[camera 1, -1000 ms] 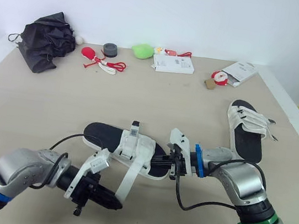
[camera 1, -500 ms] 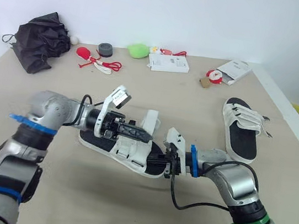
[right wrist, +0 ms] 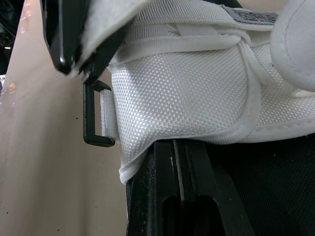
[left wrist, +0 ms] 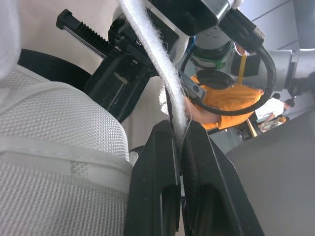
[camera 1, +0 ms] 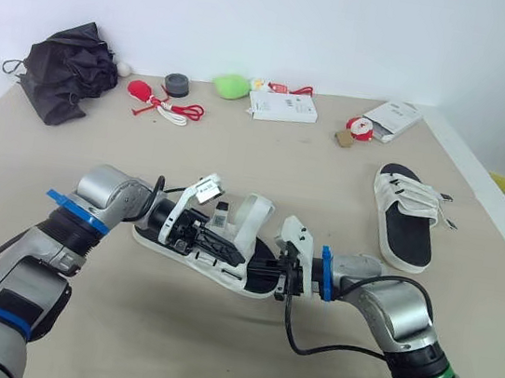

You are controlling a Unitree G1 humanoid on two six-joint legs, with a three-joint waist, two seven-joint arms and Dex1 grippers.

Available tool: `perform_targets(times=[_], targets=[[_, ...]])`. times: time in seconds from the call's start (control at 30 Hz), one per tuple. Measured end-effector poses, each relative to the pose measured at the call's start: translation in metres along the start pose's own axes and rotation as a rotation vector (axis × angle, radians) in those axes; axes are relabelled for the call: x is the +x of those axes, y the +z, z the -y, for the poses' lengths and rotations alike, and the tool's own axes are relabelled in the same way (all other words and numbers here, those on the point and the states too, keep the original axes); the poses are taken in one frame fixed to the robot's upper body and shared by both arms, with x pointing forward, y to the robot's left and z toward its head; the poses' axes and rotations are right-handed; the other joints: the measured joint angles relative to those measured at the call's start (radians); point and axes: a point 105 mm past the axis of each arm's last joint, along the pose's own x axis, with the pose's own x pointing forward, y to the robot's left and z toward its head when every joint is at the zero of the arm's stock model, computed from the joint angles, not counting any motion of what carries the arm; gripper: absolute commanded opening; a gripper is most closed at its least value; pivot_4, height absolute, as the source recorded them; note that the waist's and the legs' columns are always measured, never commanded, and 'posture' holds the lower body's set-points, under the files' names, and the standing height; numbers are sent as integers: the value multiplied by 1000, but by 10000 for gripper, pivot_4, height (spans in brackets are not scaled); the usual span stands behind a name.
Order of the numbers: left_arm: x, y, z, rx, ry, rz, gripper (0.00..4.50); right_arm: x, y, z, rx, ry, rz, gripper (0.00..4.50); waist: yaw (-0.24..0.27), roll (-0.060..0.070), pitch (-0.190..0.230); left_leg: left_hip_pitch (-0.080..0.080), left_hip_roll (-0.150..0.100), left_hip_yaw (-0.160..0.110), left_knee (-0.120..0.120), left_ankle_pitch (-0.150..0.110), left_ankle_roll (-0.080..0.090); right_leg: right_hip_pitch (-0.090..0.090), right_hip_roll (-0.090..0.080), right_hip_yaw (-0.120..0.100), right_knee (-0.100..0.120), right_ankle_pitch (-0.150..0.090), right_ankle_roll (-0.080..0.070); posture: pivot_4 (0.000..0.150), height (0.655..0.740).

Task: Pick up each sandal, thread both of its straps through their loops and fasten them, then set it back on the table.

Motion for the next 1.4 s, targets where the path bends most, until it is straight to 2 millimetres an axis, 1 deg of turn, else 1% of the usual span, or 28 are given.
perform_targets(times=[0.27, 0.3, 0.33, 0.37, 0.4, 0.43, 0.47, 0.7, 0.9, 1.0, 1.1, 1.4], targets=[[1, 2, -3, 68, 32, 22, 763, 1, 0, 1, 5, -1, 9, 0, 0, 0, 0, 0, 1, 0, 0, 0, 0, 0, 0, 0, 1, 0, 0, 1500, 7400], [0, 2, -4, 73, 38, 23, 5499, 2, 0, 1, 6, 0, 10, 0, 0, 0, 0, 1, 1, 0, 0, 0, 0, 0, 1, 0, 1, 0, 0, 1500, 7400], [0, 2, -4, 91, 44, 25, 7079, 2, 0, 1, 7, 0, 12, 0, 0, 0, 0, 1, 1, 0, 0, 0, 0, 0, 1, 0, 1, 0, 0, 1500, 7400], [0, 2, -5, 102, 48, 25, 11331, 2, 0, 2, 9, 0, 12, 0, 0, 0, 0, 1, 1, 0, 0, 0, 0, 0, 1, 0, 1, 0, 0, 1500, 7400], [1, 2, -4, 121, 49, 28, 14651, 2, 0, 2, 10, 0, 13, 0, 0, 0, 0, 1, 1, 0, 0, 0, 0, 0, 1, 0, 1, 0, 0, 1500, 7400], [1, 3, -5, 134, 53, 30, 19737, 2, 0, 2, 9, 0, 13, 0, 0, 0, 0, 1, 1, 0, 0, 0, 0, 0, 1, 0, 2, 0, 0, 1500, 7400], [2, 4, -6, 148, 67, 32, 22584, 2, 0, 2, 9, 0, 14, 0, 0, 0, 0, 1, 1, -1, 1, 0, 0, 0, 1, 0, 2, 0, 0, 1500, 7400], [2, 8, -13, 151, 103, 46, 22584, 3, 0, 3, 10, 0, 16, 0, 0, 0, 0, 1, 1, 0, 1, 0, 0, 0, 2, 1, 2, 1, 1, 1500, 7400], [4, 12, -11, 161, 93, 66, 22584, 2, 0, 4, 11, 1, 16, 0, 0, 0, 0, 1, 1, 0, 1, 0, 0, 0, 2, 1, 2, 1, 1, 1500, 7400], [5, 13, -11, 164, 92, 68, 14292, 2, 0, 4, 12, 2, 17, 0, 0, 0, 0, 1, 1, 0, 1, 0, 0, 0, 1, 1, 2, 1, 1, 1500, 7400], [6, 13, -11, 167, 94, 68, 680, 2, 0, 4, 14, 1, 18, 0, 0, 0, 0, 1, 1, 0, 1, 0, 0, 0, 1, 1, 2, 1, 1, 1500, 7400], [5, 13, -11, 157, 92, 67, 242, 3, 0, 5, 19, 9, 20, 0, 0, 0, 0, 1, 1, 0, 1, 0, 0, 0, 2, 2, 2, 1, 1, 1500, 7400]])
